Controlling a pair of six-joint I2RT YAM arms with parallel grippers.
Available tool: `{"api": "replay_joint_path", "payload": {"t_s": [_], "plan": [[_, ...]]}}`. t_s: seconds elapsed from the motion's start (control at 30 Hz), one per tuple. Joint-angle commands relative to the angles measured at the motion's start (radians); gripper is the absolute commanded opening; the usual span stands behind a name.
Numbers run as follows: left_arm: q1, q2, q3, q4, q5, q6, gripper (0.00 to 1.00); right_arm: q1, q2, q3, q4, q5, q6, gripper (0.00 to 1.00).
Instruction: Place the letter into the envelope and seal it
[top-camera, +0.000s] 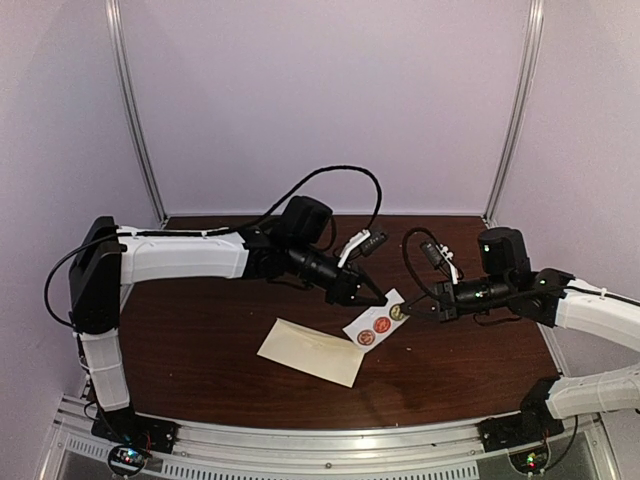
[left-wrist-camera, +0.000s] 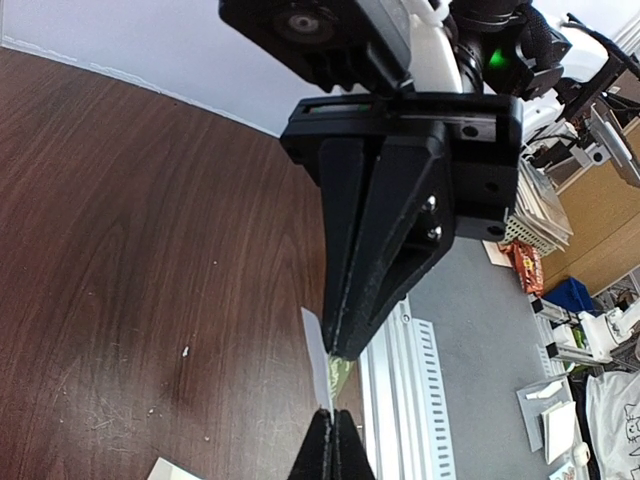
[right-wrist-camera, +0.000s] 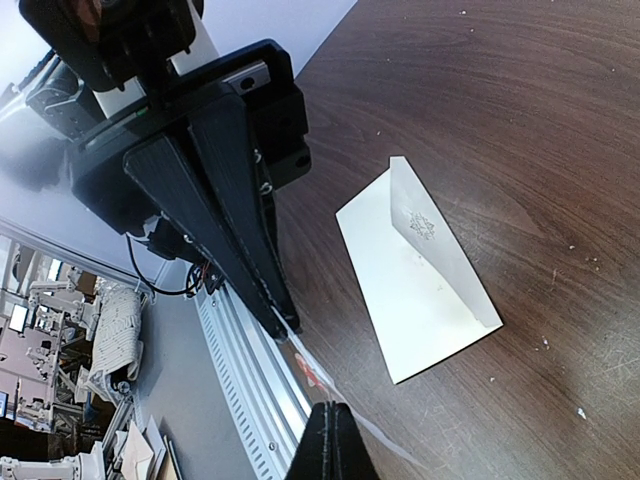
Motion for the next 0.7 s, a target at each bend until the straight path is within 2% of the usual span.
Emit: {"api": "replay_joint_path", "payload": {"t_s": [0.0, 0.3, 0.67], "plan": [[-0.001, 0.010, -0.006, 0.055, 0.004, -0.014, 0.00, 0.006, -0.007, 0.014, 0.026, 0.014, -0.008, 0.00], [-0.001, 0.020, 0.007, 0.015, -0.128, -0.044, 0.00, 0.006, -0.021, 0.011, 0.018, 0.018, -0.008, 0.00], [0.007, 0.026, 0.013, -0.011, -0.222, -0.062, 0.00, 0.005, -0.032, 0.013, 0.020, 0.039, -0.004, 0.00]]}}
